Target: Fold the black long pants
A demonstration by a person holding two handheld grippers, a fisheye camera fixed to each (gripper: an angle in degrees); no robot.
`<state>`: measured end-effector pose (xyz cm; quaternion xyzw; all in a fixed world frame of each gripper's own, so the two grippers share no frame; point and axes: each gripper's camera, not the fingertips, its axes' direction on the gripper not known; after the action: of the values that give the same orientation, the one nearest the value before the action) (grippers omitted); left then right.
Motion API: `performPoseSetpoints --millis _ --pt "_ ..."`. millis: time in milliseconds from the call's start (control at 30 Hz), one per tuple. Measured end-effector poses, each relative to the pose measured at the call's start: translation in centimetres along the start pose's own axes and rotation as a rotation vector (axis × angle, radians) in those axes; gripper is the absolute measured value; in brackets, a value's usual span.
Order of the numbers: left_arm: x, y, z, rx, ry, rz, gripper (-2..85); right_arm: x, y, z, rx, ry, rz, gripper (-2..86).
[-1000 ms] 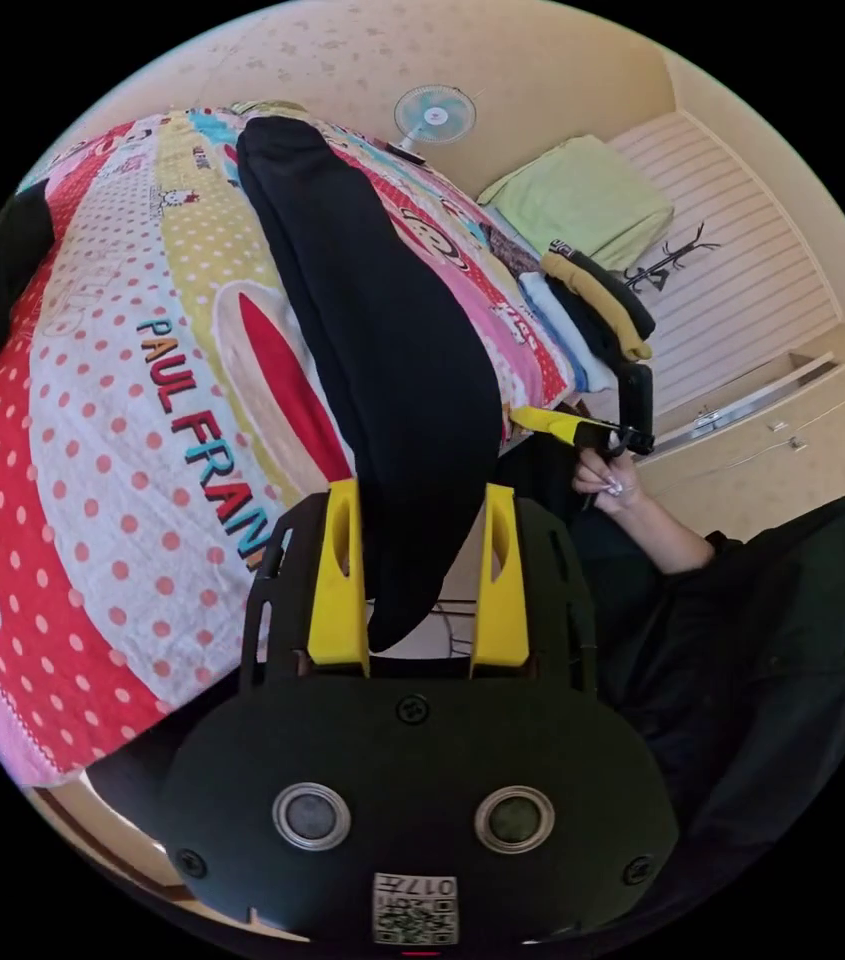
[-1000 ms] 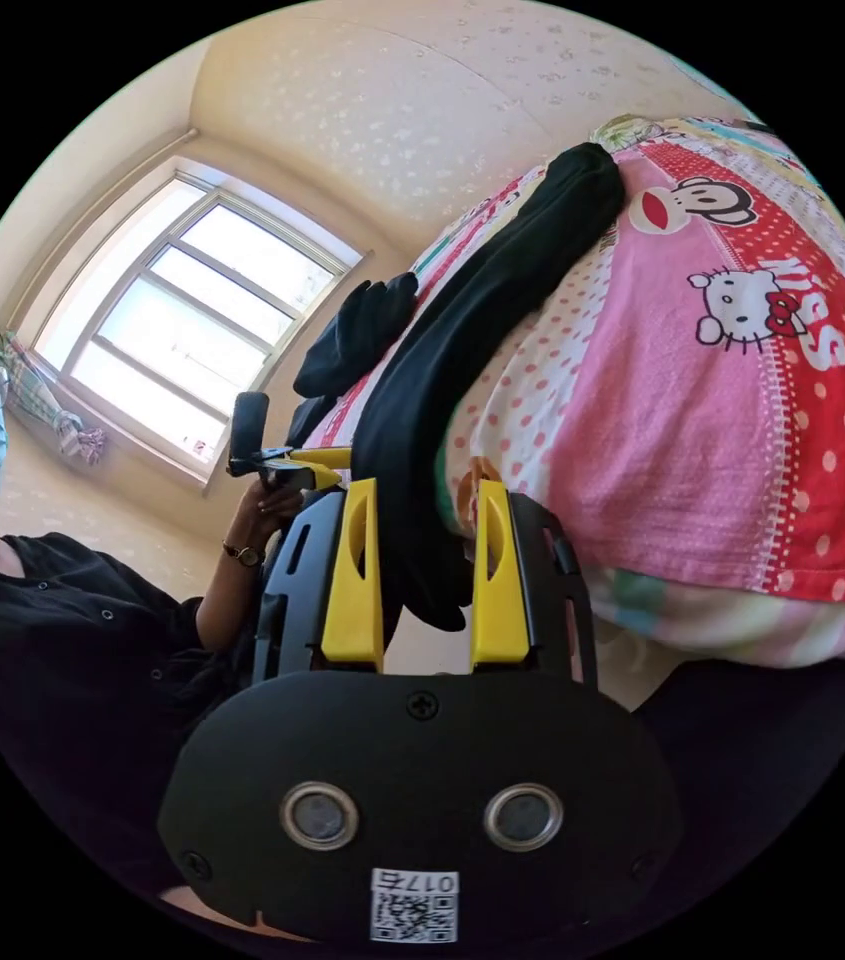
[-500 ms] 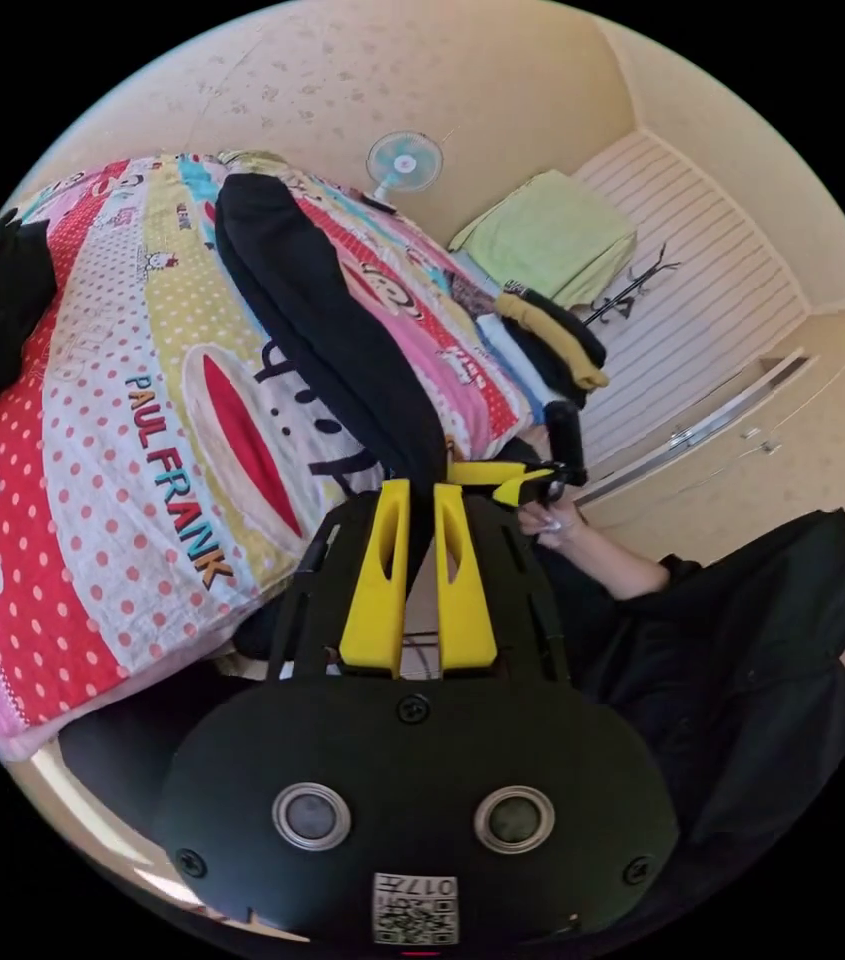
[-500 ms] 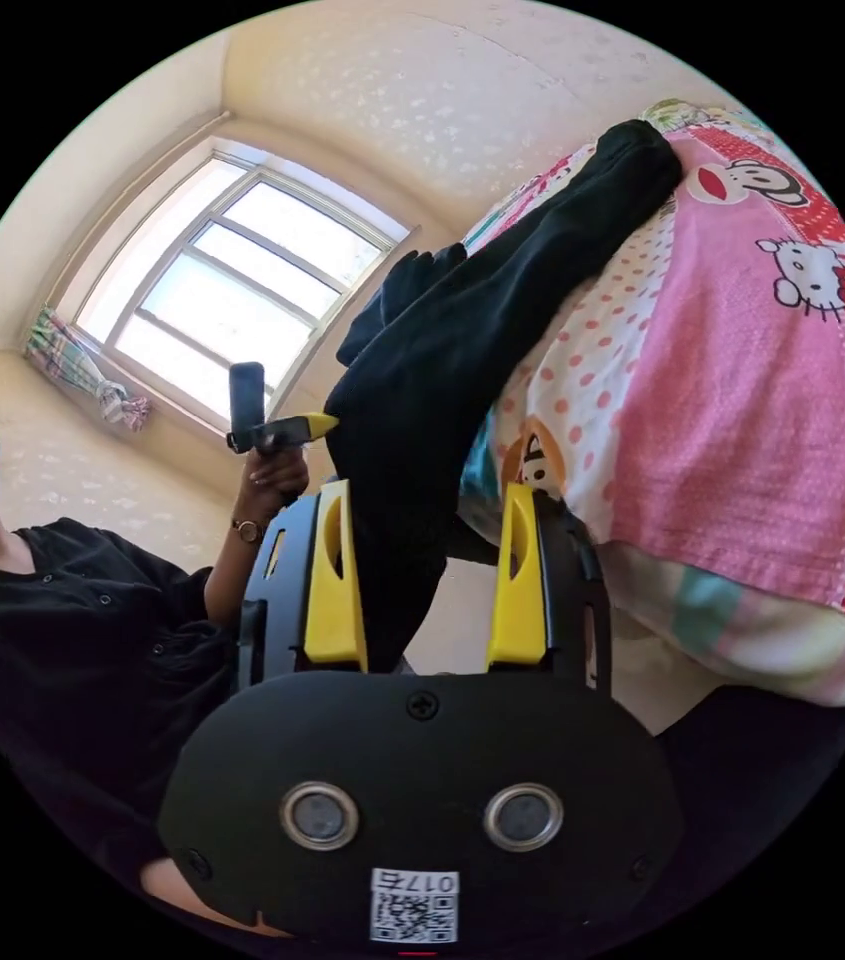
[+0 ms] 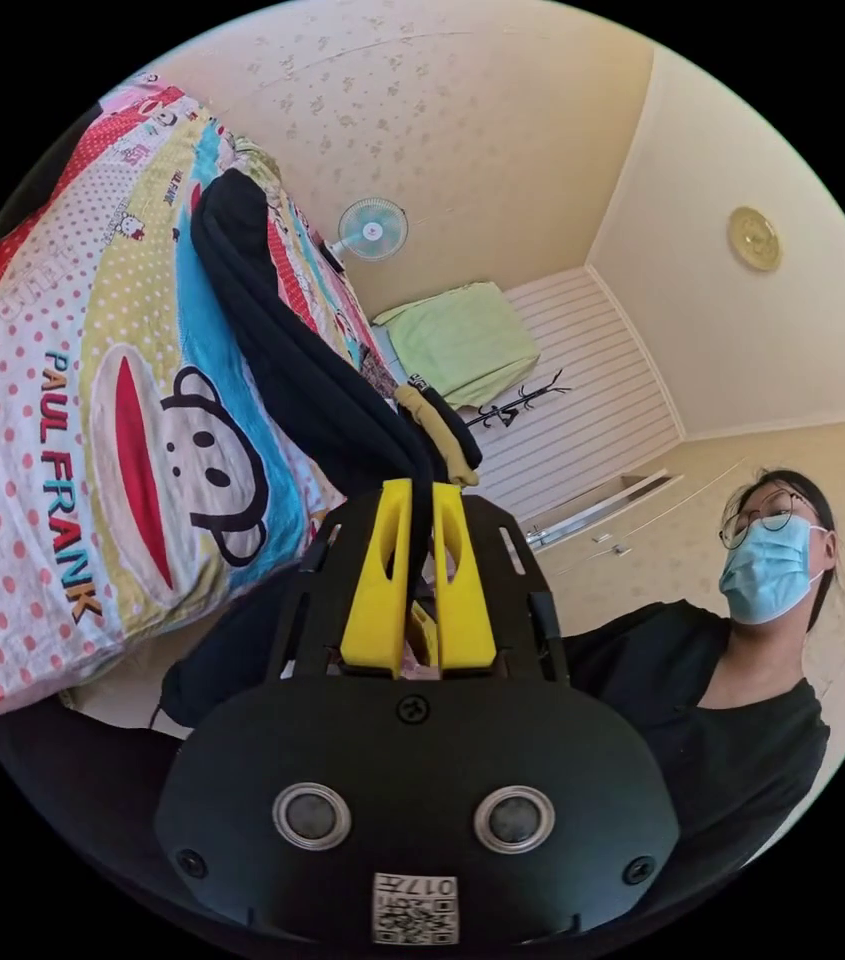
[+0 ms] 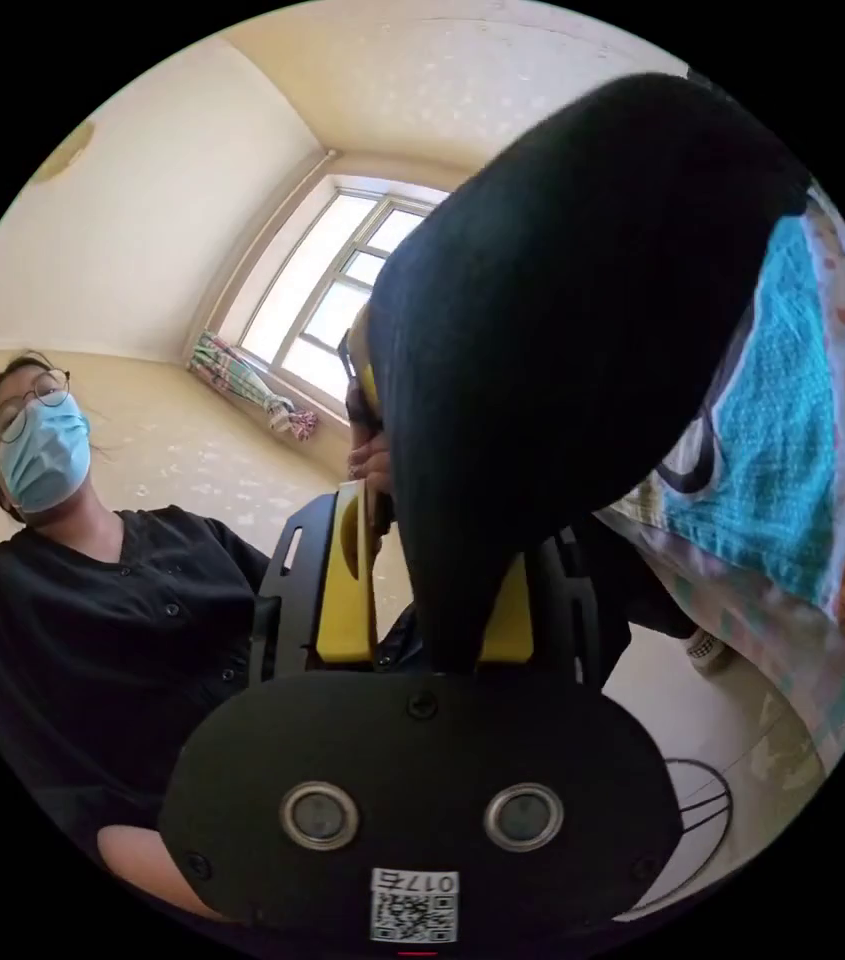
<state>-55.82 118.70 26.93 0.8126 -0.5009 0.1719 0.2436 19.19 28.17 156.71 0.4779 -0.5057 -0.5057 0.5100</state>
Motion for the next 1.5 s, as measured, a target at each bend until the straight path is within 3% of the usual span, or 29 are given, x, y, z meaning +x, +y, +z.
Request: performPoseSetpoints --millis 133,300,400,467,700,800,867,933,1033,1100,1167,1267,1333,1500 --pt "0.4 0.9 -3.0 0.025 -0.071 -0.024 1.8 -6.1 0.2 0.0 -0.129 0.038 -0.146 1.9" --pt "2.1 2.2 -7.0 0.103 0.078 0.077 0.2 -10.4 1.6 -4.6 -0.097 0.136 -0.109 -0.3" --pt "2.9 1.1 -6.5 0.020 -0.179 0.069 1.5 -13.9 2.3 -5.9 -0.106 0.201 -0.154 -0.6" --pt "3.2 -0.4 -3.4 -0.140 -0.377 0.047 4.9 -17.1 2.2 -6.8 -0.118 0.190 -0.200 -0.6" --pt "9.4 -5.7 7.4 -0.230 -0.444 0.462 -0.3 -25.4 2.3 -5.4 -0.354 0.276 -0.337 -0.6" --pt "8.2 -7.6 15.7 -0.371 -0.547 0.612 -0.8 -28.0 1.8 -5.0 -0.329 0.175 -0.403 -0.4" --pt "3.5 -6.2 23.7 -0.703 -0.521 0.599 -1.0 -30.1 0.6 -5.2 -0.304 0.109 -0.497 0.0" --pt "0.5 -3.4 27.3 -0.845 -0.454 0.558 -1.0 -30.8 -1.3 -6.0 -0.254 0.181 -0.525 0.5" --pt "-2.4 0.9 27.4 -0.738 -0.360 0.538 -1.0 -27.7 -6.5 -8.4 -0.194 0.231 -0.439 2.2" --pt "-4.7 1.5 25.3 -0.599 -0.307 0.381 -1.0 -24.5 -10.2 -9.6 -0.133 0.278 -0.394 4.0" --pt "-8.9 2.0 21.0 -0.397 -0.137 0.110 -1.0 -18.1 -16.0 -11.0 -0.108 0.243 -0.324 7.2" --pt "-12.9 3.9 15.6 -0.187 -0.008 -0.085 -1.0 -8.5 -23.3 -12.8 -0.098 0.253 -0.159 10.2" --pt "-13.6 4.8 12.8 -0.099 -0.043 -0.108 -1.0 -3.6 -26.4 -13.5 -0.112 0.306 -0.060 12.4" --pt "-13.3 6.2 11.1 -0.190 -0.216 -0.070 -0.9 3.7 -30.2 -14.9 -0.079 0.406 0.092 22.5"
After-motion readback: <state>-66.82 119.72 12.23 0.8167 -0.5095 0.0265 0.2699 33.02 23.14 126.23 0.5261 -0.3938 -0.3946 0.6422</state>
